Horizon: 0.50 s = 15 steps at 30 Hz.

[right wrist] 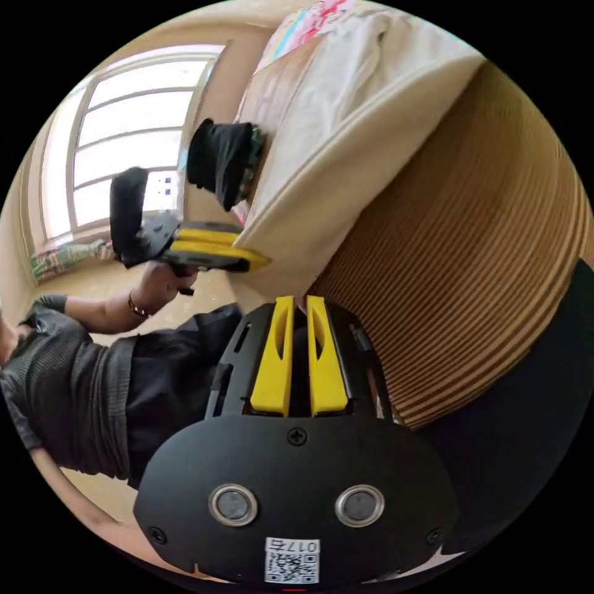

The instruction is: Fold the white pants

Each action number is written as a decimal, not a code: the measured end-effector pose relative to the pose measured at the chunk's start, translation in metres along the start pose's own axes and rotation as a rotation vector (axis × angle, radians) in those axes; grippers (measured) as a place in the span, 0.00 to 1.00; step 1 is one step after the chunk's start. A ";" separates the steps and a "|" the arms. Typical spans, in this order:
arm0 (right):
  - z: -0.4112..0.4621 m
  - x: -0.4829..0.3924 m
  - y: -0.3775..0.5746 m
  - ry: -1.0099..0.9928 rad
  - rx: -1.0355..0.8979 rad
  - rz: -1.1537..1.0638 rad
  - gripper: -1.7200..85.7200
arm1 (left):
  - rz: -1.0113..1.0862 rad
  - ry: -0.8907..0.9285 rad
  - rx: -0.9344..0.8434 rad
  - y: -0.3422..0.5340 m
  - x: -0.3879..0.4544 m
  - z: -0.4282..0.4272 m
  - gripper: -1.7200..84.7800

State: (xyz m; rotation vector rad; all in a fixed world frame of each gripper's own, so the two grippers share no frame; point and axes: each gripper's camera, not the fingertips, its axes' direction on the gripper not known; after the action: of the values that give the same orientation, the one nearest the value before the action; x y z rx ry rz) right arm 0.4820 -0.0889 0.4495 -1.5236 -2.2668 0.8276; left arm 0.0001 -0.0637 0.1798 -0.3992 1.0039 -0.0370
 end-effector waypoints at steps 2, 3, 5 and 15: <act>-0.054 0.036 -0.023 -0.106 0.166 0.110 0.10 | -0.002 0.020 0.024 0.010 -0.004 -0.001 0.06; -0.087 0.057 -0.041 -0.184 0.292 0.172 0.13 | -0.010 0.030 0.035 0.016 -0.008 -0.002 0.06; -0.127 0.081 -0.071 -0.233 0.453 0.257 0.17 | -0.030 0.048 0.048 0.024 -0.013 -0.002 0.06; -0.173 0.077 -0.255 -0.163 0.811 0.358 0.20 | -0.140 0.163 0.143 0.076 -0.033 -0.011 0.06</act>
State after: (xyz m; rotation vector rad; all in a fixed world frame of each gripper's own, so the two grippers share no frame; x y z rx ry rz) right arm 0.3519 -0.0375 0.7351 -1.4695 -1.4213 1.7461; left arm -0.0385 0.0098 0.1750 -0.3386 1.1251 -0.2701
